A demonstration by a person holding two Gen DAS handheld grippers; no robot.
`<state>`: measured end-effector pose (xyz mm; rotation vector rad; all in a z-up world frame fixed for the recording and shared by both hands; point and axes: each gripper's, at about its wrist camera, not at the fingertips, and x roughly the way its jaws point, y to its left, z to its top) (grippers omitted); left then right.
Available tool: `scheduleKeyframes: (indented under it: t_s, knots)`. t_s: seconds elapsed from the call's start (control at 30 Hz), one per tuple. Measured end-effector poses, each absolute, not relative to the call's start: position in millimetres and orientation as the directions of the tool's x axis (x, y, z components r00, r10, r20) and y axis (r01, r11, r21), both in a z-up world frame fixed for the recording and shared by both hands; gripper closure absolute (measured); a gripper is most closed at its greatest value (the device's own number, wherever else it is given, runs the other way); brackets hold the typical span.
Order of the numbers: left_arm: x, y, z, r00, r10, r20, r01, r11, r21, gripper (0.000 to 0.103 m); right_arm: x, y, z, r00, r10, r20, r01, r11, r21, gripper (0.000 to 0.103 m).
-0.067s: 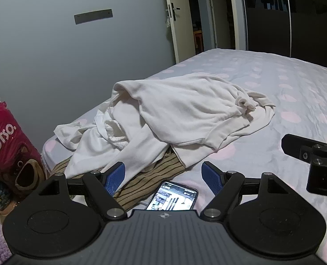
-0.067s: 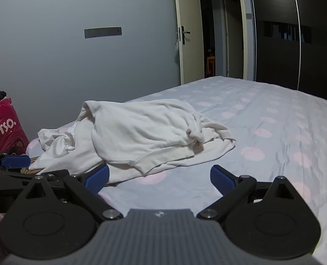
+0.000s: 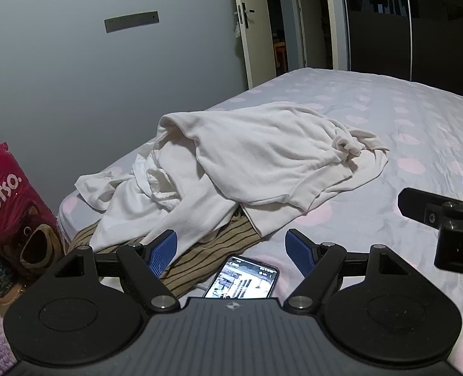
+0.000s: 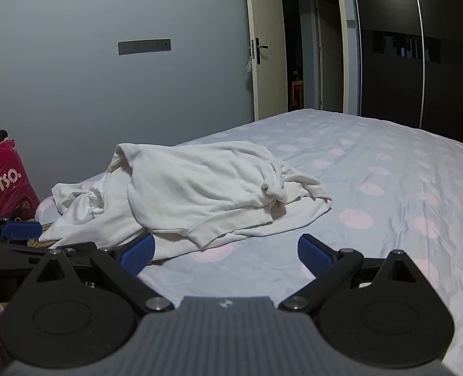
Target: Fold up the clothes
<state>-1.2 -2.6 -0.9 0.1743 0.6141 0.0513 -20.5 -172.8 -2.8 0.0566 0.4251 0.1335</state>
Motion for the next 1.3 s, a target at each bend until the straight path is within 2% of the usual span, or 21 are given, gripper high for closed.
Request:
scheduleKeyframes:
  t_s: [0.37,1.3]
  knots:
    - [-1,-1,9,0.817,0.07,-0.572,0.009,0.991,0.134,0.027,-14,-167,4,0.887,0.156,-0.434,-0.13,0.987,0.091,0.004]
    - [4,-4,8,0.806,0.096,-0.584,-0.01,0.989,0.15,0.027,-8,-166,7,0.884,0.128,-0.449,-0.104,0.992,0.077,0.004]
